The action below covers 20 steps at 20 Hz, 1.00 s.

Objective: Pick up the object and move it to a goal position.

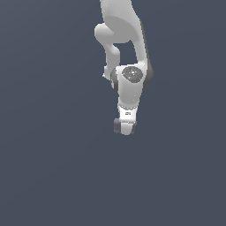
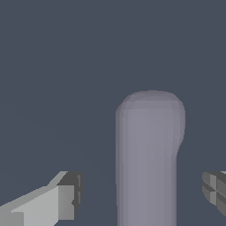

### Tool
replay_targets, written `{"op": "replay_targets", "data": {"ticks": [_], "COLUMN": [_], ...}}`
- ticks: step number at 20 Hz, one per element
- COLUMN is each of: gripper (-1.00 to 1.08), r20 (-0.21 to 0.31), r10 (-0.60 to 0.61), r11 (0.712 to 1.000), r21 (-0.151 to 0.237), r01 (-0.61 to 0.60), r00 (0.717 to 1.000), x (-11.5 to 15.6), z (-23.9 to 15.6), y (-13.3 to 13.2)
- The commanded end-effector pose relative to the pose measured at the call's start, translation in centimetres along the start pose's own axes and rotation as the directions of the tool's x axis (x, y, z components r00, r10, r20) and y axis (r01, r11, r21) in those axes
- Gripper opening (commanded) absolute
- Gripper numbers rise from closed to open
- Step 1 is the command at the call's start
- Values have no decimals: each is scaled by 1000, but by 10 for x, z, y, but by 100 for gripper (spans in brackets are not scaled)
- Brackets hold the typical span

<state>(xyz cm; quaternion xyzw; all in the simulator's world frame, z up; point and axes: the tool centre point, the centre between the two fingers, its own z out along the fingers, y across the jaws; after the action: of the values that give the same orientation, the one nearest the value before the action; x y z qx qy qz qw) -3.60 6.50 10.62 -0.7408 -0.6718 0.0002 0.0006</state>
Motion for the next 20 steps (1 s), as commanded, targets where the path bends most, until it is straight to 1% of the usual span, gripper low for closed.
{"op": "replay_targets", "data": {"ticks": [1,4,5,16,20], "gripper": [100,100,-100,-100,-100], "r20": [0,1,1,1,1], "r10": [0,-1,-1,-1,-1], "r11": [1000,1000,1000,1000,1000], "r21": [-1,-1,-1,-1,-1], "r01": [0,1,1,1,1], "r00": [1000,1000,1000,1000,1000], "x": [0,0,0,0,1], "z": [8,10,10,10,3], "y": [1,1,1,1,3]}}
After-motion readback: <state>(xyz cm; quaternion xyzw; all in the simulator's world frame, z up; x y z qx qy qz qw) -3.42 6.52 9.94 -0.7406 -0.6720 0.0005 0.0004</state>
